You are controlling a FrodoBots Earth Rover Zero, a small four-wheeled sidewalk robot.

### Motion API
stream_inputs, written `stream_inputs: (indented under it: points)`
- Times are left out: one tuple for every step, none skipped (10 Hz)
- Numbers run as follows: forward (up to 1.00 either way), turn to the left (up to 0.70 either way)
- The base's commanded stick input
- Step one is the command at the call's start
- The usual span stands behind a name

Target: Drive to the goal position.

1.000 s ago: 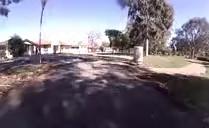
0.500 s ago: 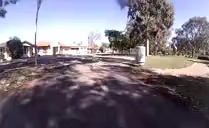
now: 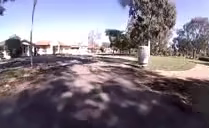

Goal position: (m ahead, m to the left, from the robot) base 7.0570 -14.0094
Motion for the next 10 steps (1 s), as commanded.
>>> stream_inputs:
  points:
    - [0.70, 0.00]
    - [0.70, 0.00]
    - [0.70, 0.00]
    - [0.70, 0.00]
    - [0.70, 0.00]
    - [0.70, 0.00]
    - [0.70, 0.00]
    - [0.70, 0.00]
    - [0.70, 0.00]
    - [0.70, 0.00]
